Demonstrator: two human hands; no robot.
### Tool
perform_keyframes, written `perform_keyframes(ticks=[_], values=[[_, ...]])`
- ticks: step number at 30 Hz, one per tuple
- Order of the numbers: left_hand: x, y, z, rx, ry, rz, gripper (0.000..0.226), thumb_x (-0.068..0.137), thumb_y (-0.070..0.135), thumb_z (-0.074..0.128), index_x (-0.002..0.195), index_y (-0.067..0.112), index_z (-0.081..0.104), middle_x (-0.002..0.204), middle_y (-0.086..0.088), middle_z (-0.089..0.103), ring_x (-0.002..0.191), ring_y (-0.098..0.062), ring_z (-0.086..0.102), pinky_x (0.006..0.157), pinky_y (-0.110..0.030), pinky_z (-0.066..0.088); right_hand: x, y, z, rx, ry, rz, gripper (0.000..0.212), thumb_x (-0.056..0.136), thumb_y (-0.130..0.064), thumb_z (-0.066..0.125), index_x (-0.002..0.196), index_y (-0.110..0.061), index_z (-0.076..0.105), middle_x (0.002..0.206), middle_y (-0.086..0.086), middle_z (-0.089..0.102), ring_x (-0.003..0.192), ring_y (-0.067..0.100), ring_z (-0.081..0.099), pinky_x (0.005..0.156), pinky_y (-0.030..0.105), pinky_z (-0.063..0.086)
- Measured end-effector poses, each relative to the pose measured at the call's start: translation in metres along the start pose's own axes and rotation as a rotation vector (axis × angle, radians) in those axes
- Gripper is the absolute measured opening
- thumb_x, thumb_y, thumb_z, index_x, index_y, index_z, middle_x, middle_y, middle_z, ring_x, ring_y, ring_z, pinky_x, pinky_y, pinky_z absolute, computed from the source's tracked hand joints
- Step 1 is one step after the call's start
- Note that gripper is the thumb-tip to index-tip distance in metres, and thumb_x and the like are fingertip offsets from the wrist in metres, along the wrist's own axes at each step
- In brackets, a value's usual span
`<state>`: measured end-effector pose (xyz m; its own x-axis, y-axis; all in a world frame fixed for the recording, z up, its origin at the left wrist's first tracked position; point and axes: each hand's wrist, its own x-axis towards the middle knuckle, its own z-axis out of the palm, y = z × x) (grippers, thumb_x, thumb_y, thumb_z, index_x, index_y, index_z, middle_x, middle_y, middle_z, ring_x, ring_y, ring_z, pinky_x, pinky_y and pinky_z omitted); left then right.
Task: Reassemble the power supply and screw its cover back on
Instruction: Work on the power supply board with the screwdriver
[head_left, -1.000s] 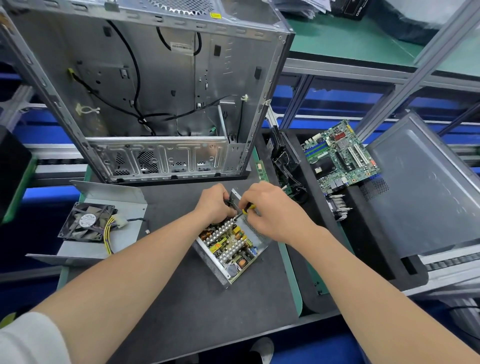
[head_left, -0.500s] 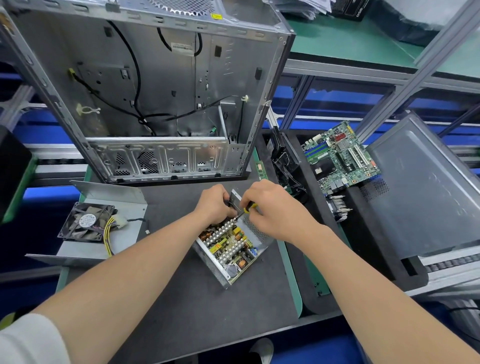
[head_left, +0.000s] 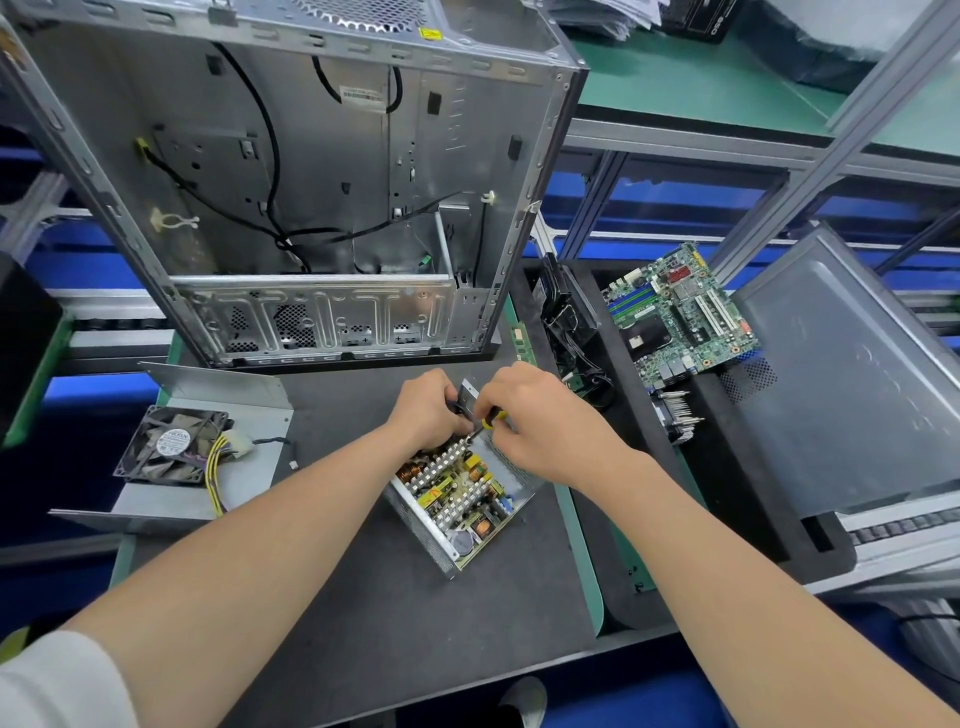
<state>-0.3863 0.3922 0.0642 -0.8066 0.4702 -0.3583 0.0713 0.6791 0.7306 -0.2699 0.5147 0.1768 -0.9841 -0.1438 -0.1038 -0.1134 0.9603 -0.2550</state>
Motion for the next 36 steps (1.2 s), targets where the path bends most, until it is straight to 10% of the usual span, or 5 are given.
perform_keyframes(ticks=[18, 28, 36], values=[[0.003, -0.003, 0.001, -0.015, -0.007, 0.01, 0.04, 0.074, 0.013, 0.09, 0.103, 0.005, 0.063, 0.105, -0.007, 0.068, 0.099, -0.026, 0.064, 0.073, -0.034, 0.047, 0.01, 0.002, 0.0, -0.071, -0.048, -0.027, 0.018, 0.099, -0.007, 0.053, 0.114, -0.01, 0.062, 0.109, 0.007, 0.062, 0.108, 0.025, 0.052, 0.09, 0.038, 0.043], [0.002, -0.003, 0.0, 0.004, -0.01, 0.03, 0.042, 0.074, 0.014, 0.088, 0.086, 0.019, 0.048, 0.093, -0.002, 0.06, 0.075, -0.016, 0.05, 0.056, -0.03, 0.034, 0.02, -0.001, 0.002, -0.181, -0.009, 0.108, 0.033, 0.103, -0.046, 0.057, 0.095, -0.016, 0.048, 0.088, 0.003, 0.048, 0.081, 0.029, 0.052, 0.065, 0.035, 0.038], [0.003, -0.001, 0.0, 0.087, -0.005, 0.087, 0.035, 0.074, 0.013, 0.085, 0.097, 0.009, 0.058, 0.092, -0.001, 0.06, 0.076, -0.017, 0.051, 0.055, -0.025, 0.032, 0.018, 0.0, -0.003, -0.049, -0.063, -0.082, 0.012, 0.103, -0.012, 0.05, 0.113, -0.009, 0.055, 0.113, 0.009, 0.048, 0.088, 0.034, 0.057, 0.08, 0.052, 0.049]])
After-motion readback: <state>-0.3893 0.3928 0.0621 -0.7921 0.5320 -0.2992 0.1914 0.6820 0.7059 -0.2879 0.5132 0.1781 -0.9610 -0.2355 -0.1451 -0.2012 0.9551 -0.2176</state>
